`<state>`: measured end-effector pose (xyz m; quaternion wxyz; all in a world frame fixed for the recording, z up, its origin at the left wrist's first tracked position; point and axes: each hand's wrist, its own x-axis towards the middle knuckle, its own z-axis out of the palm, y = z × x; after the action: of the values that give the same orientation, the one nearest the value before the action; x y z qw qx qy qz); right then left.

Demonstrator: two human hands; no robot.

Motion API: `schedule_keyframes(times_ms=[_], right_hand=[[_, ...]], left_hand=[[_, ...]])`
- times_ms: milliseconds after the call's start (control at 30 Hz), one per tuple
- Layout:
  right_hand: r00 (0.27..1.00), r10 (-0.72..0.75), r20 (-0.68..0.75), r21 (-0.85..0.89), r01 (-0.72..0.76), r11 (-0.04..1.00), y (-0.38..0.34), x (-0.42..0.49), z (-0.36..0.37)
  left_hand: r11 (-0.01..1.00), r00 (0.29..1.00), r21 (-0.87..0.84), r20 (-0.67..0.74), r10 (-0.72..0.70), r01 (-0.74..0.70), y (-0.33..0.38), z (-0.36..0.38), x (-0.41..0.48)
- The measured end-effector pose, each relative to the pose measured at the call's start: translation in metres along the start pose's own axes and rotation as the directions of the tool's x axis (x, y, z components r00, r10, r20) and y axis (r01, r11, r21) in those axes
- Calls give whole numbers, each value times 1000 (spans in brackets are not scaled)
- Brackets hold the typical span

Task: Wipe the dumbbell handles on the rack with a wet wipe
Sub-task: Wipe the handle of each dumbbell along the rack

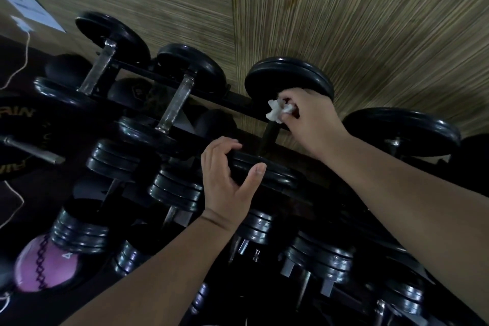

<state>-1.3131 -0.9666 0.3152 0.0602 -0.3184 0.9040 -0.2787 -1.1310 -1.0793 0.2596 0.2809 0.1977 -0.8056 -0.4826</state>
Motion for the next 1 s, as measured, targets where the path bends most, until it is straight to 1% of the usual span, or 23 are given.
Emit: schedule_keyframes(times_ms=[67, 133, 200, 267, 300, 367, 433, 467, 500, 533, 567, 633, 667, 700, 733, 800, 867, 933, 1000], right_hand=[[996, -62, 61, -8, 62, 998, -3, 3, 3], [977, -156, 143, -36, 162, 986, -7, 0, 7], [927, -271, 257, -23, 287, 958, -11, -8, 10], [875, -331, 354, 6, 352, 936, -16, -16, 10], [869, -338, 361, 5, 361, 933, -16, -16, 9], [912, -301, 278, -33, 322, 946, -13, -6, 8], [971, -166, 172, -69, 180, 981, -7, 8, 4], [985, -112, 130, -64, 121, 991, -4, 11, 2], [989, -96, 110, -51, 102, 993, -2, 11, 2], [986, -119, 120, -38, 124, 992, -1, 8, 3], [972, -172, 160, -13, 176, 984, -2, 3, 5], [915, -281, 289, 71, 272, 960, -4, -11, 10], [894, -303, 330, 97, 287, 953, -3, -17, 12], [892, -301, 337, 107, 281, 954, -1, -20, 14], [907, -286, 309, 106, 265, 958, 1, -20, 14], [962, -219, 162, 85, 208, 975, 4, -15, 15], [999, -49, -14, 115, 50, 992, 3, -8, 12], [983, 147, -109, 237, -118, 964, 0, -4, 11], [961, 233, -150, 252, -191, 949, -5, -6, 17]], left_hand=[[1000, 1000, 4, 0, 1, -1, -1, 0, 0], [1000, 1000, 4, 1, -9, 9, -1, 0, 0], [1000, 1000, 1, -3, -11, 11, -1, 0, 0], [1000, 1000, 0, -9, -3, 3, -1, 0, -1], [1000, 1000, -1, -7, -4, 4, -1, 0, -1], [1000, 1000, -4, 0, -15, 15, 0, 0, 0], [1000, 1000, -7, 5, -17, 17, 0, 0, -1], [1000, 1000, -10, 6, -14, 14, 0, 0, -1], [1000, 1000, -13, 7, -11, 11, -1, 0, -1], [1000, 1000, -16, 9, -8, 8, -1, -1, 0], [1000, 1000, -17, 10, -6, 6, -1, -1, 0], [1000, 1000, -19, 10, -4, 4, -1, -1, 0], [1000, 1000, -16, 8, -3, 3, -2, -1, 0], [1000, 1000, -12, 4, 0, 0, -2, -1, 0], [1000, 1000, -10, 0, 5, -5, -2, 0, 0], [1000, 1000, -12, -8, 15, -15, -2, 1, 0], [1000, 1000, -17, -16, 17, -18, -2, 2, 0], [1000, 1000, -27, -21, 13, -14, -2, 4, -1], [999, 999, -44, -33, 17, -19, -2, 5, -1]])
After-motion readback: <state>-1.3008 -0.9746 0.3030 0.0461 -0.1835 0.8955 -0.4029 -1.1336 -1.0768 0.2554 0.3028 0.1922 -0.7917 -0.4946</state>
